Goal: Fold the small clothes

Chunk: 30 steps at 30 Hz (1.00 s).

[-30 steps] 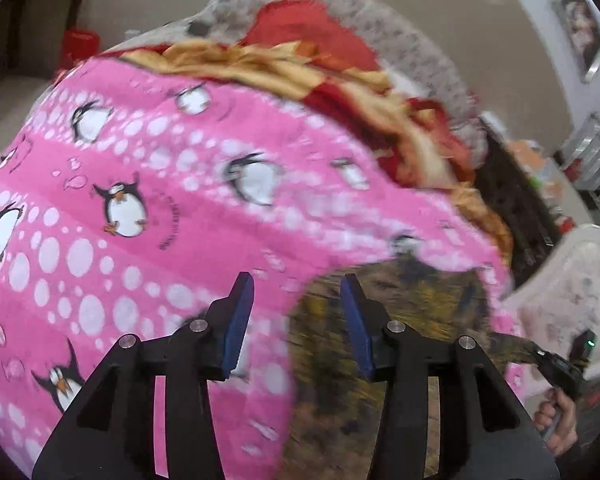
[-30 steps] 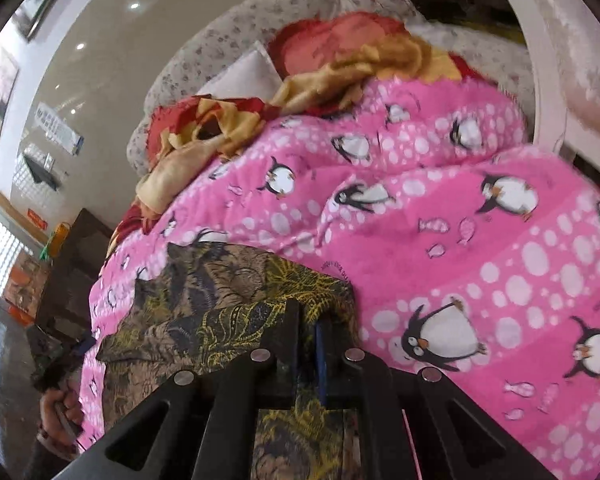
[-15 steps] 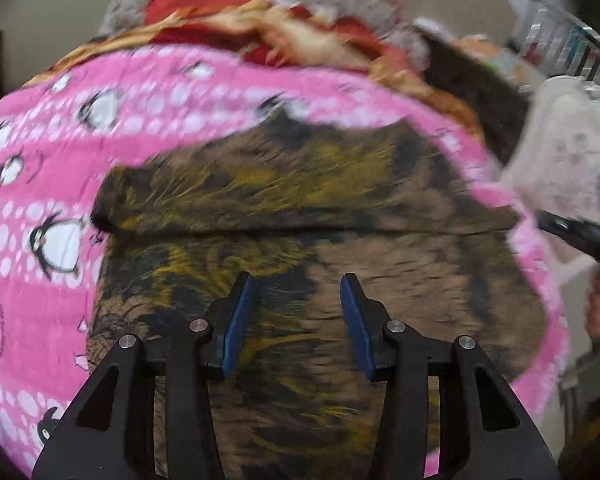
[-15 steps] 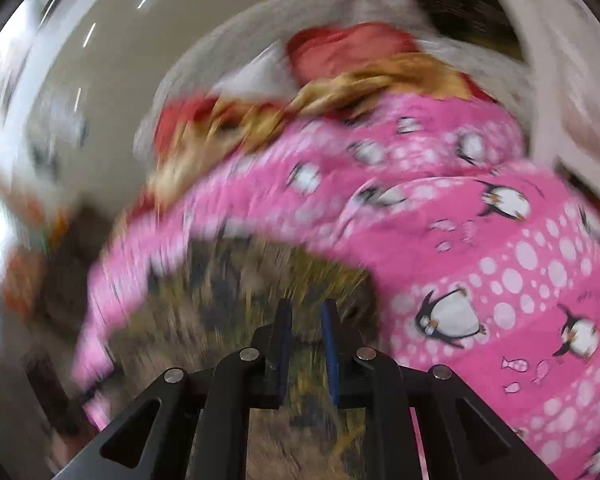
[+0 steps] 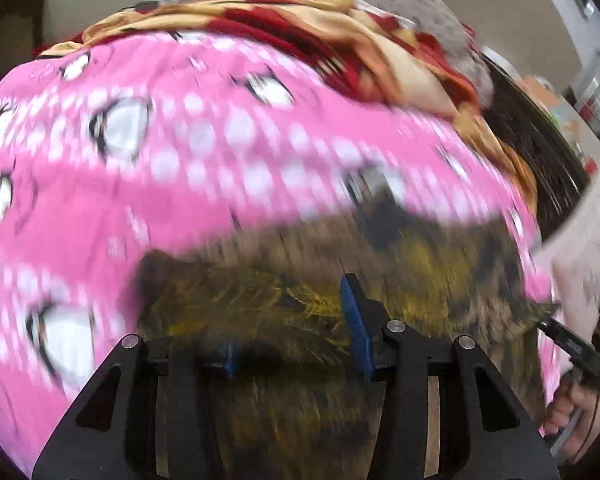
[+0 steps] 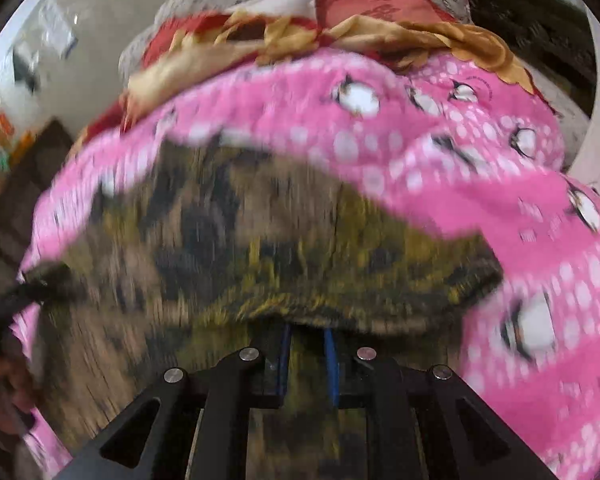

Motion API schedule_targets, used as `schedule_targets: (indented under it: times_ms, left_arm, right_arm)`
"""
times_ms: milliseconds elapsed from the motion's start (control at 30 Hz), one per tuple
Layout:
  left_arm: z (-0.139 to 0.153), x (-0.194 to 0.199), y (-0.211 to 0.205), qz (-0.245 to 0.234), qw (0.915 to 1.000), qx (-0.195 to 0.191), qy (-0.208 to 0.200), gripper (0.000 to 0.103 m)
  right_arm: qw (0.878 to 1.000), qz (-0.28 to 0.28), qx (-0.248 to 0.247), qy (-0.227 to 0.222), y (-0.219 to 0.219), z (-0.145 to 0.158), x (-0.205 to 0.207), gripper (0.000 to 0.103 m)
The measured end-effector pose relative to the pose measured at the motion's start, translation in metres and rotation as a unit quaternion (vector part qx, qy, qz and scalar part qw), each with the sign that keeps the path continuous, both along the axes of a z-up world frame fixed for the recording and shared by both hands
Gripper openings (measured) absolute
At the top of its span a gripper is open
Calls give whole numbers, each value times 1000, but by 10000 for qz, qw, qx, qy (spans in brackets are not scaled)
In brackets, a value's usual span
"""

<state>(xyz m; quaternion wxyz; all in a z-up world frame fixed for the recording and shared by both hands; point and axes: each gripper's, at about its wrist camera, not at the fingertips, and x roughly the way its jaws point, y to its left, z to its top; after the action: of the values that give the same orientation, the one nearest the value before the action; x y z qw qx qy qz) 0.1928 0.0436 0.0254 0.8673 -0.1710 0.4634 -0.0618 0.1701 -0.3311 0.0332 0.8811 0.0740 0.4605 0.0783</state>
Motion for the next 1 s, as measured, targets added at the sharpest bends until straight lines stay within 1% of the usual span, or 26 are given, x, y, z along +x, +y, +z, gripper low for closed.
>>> schedule_targets:
  times_ms: [33, 100, 133, 167, 200, 267, 333, 367, 400, 467, 500, 533, 567, 600, 633, 667, 700, 733, 800, 867, 900, 967, 1000]
  left_arm:
    - [7, 12, 9, 194, 9998, -6, -52, 43]
    - [28, 20, 24, 520, 9982, 16, -299, 43]
    - [35, 19, 29, 571, 9975, -30, -412, 43]
    - [43, 15, 33, 599, 9967, -86, -544, 43]
    - [49, 10, 35, 601, 9959, -111, -663, 43]
    - [55, -4, 31, 493, 9950, -76, -865, 43]
    - [52, -13, 16, 276, 9955, 3, -905, 43]
    - [47, -15, 4, 89, 9961, 64, -875, 43]
    - [41, -13, -9, -55, 9961, 186, -859, 43]
    - [25, -10, -35, -371, 9930, 696, -876, 43]
    - [17, -8, -42, -431, 9912, 910, -860, 43]
    - [6, -3, -44, -377, 9900, 1124, -769, 43]
    - [-7, 3, -42, -273, 9893, 1288, -624, 43]
    - [-19, 6, -35, -212, 9901, 1275, -542, 44]
    - [-23, 4, -28, -191, 9929, 1020, -586, 44]
    - [-24, 3, -19, -134, 9953, 710, -650, 44]
    - [-25, 3, -13, -102, 9965, 515, -653, 43]
    - [-27, 4, -8, -79, 9974, 326, -634, 43]
    - [-28, 3, -4, -61, 9977, 208, -648, 43]
    - [-28, 2, -3, -64, 9976, 212, -649, 43]
    - [-27, 0, -3, -62, 9976, 222, -653, 43]
    - [-25, -1, -6, -77, 9976, 286, -630, 44]
    - [-22, 0, -7, -118, 9978, 369, -533, 44]
  right_arm:
    - [9997, 24, 98, -214, -3, 10, 9, 13]
    - [9960, -60, 97, -886, -11, 37, 13, 14]
    - [9939, -99, 177, -1086, -15, 46, 11, 14]
    - [9929, -93, 297, -1144, -19, 51, 9, 14]
    - [9924, -94, 377, -1166, -22, 55, 5, 14]
    - [9917, -82, 292, -1248, -19, 59, -5, 14]
    - [9927, -81, 122, -1195, -9, 56, -9, 14]
    - [9938, 10, 41, -1115, 0, 51, -11, 14]
    - [9943, 82, -57, -1066, 8, 48, -9, 14]
    - [9943, 124, -469, -953, 30, 39, -10, 14]
    - [9943, 115, -611, -871, 37, 31, -8, 20]
    - [9944, 80, -754, -742, 43, 22, -3, 32]
    - [9937, 28, -910, -648, 44, 12, 2, 39]
    - [9927, -66, -1092, -508, 44, 1, 7, 47]
    - [9925, -99, -1162, -364, 42, -12, 11, 49]
    - [9940, -45, -1024, -388, 39, -22, 11, 51]
    - [9944, -99, -904, -544, 33, -28, 9, 57]
    - [9953, -235, -725, -596, 24, -33, 9, 69]
    - [9980, -330, -211, -492, 8, -39, 13, 77]
    - [9988, -297, -35, -398, 2, -40, 17, 80]
    - [9989, -270, -93, -379, 4, -38, 18, 80]
    - [9981, -171, -428, -415, 12, -26, 14, 79]
    - [9969, -148, -597, -498, 18, -18, 10, 73]
